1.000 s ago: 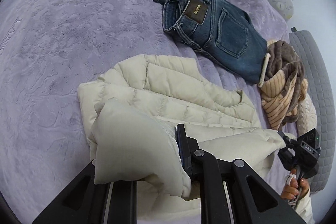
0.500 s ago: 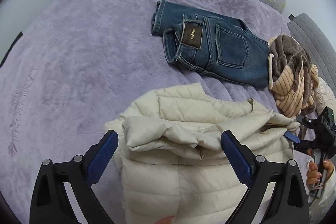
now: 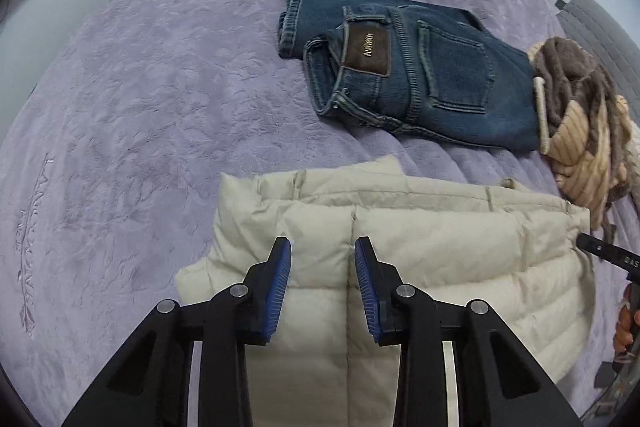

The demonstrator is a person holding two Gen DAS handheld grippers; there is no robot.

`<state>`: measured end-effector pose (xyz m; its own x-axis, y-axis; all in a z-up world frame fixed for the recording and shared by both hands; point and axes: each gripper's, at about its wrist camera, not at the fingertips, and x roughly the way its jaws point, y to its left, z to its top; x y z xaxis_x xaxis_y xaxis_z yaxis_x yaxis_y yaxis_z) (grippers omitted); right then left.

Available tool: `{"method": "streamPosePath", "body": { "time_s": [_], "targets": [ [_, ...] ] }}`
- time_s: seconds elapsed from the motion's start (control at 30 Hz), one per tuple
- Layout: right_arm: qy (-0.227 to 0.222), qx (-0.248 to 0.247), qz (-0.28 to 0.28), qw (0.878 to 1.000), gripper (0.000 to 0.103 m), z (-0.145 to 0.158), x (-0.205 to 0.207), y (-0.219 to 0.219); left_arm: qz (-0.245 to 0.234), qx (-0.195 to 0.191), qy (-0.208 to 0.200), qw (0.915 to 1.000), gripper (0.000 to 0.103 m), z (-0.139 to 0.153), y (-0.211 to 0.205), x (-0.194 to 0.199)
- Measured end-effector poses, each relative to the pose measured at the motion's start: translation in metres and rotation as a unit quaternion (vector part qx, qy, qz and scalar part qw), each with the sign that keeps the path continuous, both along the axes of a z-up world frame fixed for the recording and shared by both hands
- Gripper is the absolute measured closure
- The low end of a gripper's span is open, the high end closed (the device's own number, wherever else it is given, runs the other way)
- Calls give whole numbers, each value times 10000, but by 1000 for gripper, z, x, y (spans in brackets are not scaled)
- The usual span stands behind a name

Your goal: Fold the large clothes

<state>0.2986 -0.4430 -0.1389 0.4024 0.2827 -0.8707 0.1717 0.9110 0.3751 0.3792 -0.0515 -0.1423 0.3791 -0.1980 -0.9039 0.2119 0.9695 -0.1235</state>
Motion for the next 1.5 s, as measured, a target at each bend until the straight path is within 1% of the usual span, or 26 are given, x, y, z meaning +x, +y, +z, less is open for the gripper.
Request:
{"method": "streamPosePath", "body": {
  "time_s": [0.03, 0.1, 0.17, 0.2, 0.33, 0.47, 0.6, 0.63, 0.67, 0.8, 0.87, 0.9, 0.93, 0.97, 1.0, 1.13, 1.27, 1.3, 1.33, 1.37, 1.4, 1.43, 1.5],
  "targets": [
    [65, -57, -4, 10000, 83, -8, 7, 0, 134, -17, 91, 9999, 67, -12, 1, 9],
    [152, -89, -100, 9998, 83, -25, 18, -1, 391, -174, 246, 9988, 67, -32, 6, 22],
    [159, -113, -209, 9996, 84, -39, 26, -4, 505, -245, 256, 9981, 67, -43, 10, 27],
    [157, -107, -274, 9994, 86, -45, 29, -6, 502, -242, 250, 9981, 67, -47, 10, 29],
    [204, 37, -507, 9985, 87, -67, 36, -13, 423, -241, 216, 9986, 67, -53, 9, 36],
    [218, 173, -698, 9972, 87, -77, 40, -19, 563, -393, 313, 9972, 67, -50, 16, 44],
    [223, 274, -909, 9952, 87, -68, 38, -24, 864, -527, 339, 9943, 67, -35, 30, 51],
    [206, 248, -931, 9951, 87, -64, 37, -25, 926, -502, 297, 9940, 67, -29, 34, 50],
    [192, 219, -947, 9951, 83, -59, 35, -25, 971, -435, 257, 9940, 67, -24, 38, 49],
    [74, 223, -1017, 9945, 83, -35, 23, -27, 916, -181, 133, 9955, 67, -5, 48, 33],
    [3, 250, -1025, 9944, 81, -23, 14, -27, 890, -120, 124, 9959, 67, 2, 53, 20],
    [-24, 295, -1027, 9943, 79, -18, 8, -26, 877, -113, 143, 9960, 67, 4, 55, 13],
    [-39, 333, -1035, 9941, 71, -13, 1, -25, 858, -120, 167, 9961, 67, 7, 57, 5],
    [-53, 363, -1046, 9938, 60, -9, -6, -24, 837, -122, 199, 9962, 67, 9, 59, -3],
    [-55, 380, -1057, 9937, 56, -5, -13, -21, 821, -124, 233, 9963, 67, 10, 60, -11],
    [-61, 505, -1053, 9931, 54, 9, -39, -11, 716, -150, 401, 9965, 67, 13, 61, -45],
    [-8, 634, -1089, 9920, 54, 16, -65, 5, 664, -135, 524, 9963, 67, 14, 57, -74],
    [15, 666, -1095, 9918, 54, 18, -72, 8, 644, -109, 535, 9964, 57, 15, 56, -81],
    [36, 705, -1097, 9915, 54, 19, -79, 11, 634, -84, 532, 9965, 42, 17, 56, -88],
    [54, 746, -1101, 9911, 54, 20, -86, 15, 659, -57, 462, 9967, 12, 19, 56, -96],
    [74, 788, -1102, 9908, 53, 20, -92, 19, 701, -14, 314, 9970, 1, 24, 57, -105],
    [100, 824, -1102, 9904, 50, 20, -98, 23, 705, 53, 172, 9974, 1, 28, 58, -113],
    [146, 896, -1096, 9898, 48, 20, -112, 31, 607, 143, 170, 9979, 1, 30, 57, -123]
  ]
}}
